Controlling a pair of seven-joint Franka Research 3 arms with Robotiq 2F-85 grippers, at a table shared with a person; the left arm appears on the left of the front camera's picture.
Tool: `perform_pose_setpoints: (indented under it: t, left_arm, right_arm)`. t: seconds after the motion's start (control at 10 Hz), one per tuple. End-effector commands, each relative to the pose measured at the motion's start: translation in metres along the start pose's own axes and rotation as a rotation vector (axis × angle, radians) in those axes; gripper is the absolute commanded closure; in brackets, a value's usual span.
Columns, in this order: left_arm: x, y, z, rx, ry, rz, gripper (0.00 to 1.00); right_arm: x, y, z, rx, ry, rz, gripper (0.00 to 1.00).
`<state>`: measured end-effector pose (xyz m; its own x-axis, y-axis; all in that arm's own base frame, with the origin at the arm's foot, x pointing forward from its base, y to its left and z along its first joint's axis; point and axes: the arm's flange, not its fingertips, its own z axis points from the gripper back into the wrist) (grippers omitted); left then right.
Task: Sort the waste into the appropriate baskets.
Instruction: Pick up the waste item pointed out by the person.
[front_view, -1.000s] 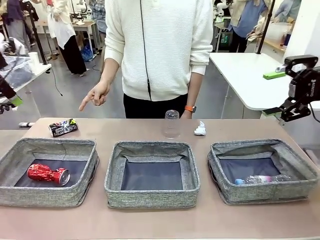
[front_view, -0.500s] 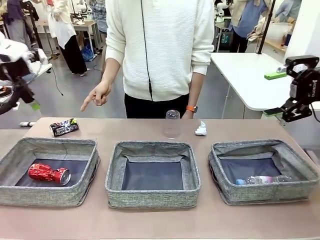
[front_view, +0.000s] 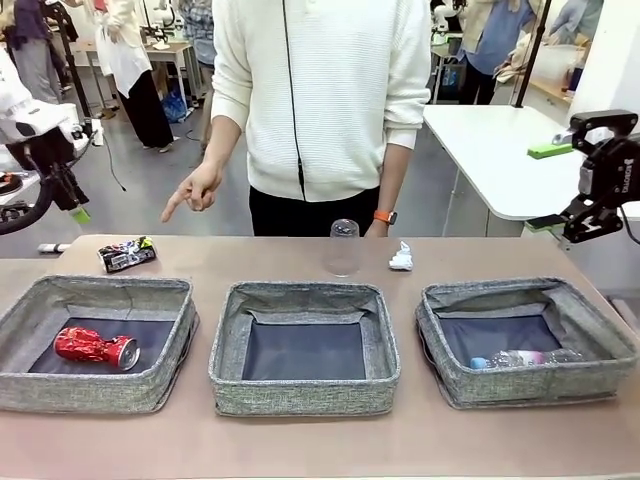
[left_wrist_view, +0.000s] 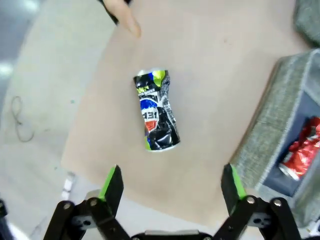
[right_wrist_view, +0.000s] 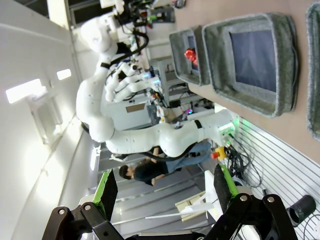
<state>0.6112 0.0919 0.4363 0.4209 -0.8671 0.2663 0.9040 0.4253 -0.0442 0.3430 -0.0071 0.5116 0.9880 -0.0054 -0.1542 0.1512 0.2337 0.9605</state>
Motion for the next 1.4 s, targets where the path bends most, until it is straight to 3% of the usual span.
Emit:
perform_pose_setpoints:
  t: [0.0,0.3,0.7,1.3]
  left_arm:
    - [0.006,0.023,-0.010,-0.028,-0.039,0.044,0.00]
    - [0.011,0.031,-0.055,0.003,-0.079,-0.002,0.00]
    - [0.025,0.041,-0.107,0.015,-0.028,0.027,0.00]
    - [0.034,0.035,-0.130,-0.031,0.027,0.032,0.00]
  right_arm:
    - [-0.001,0.001,-0.001,0.004,0.007,0.009,0.00]
    - [-0.001,0.001,-0.001,0.004,0.007,0.009,0.00]
    - [-0.001,0.001,-0.001,0.004,0.007,0.009,0.00]
    - [-0.001,0.001,-0.001,0.004,0.007,0.009,0.00]
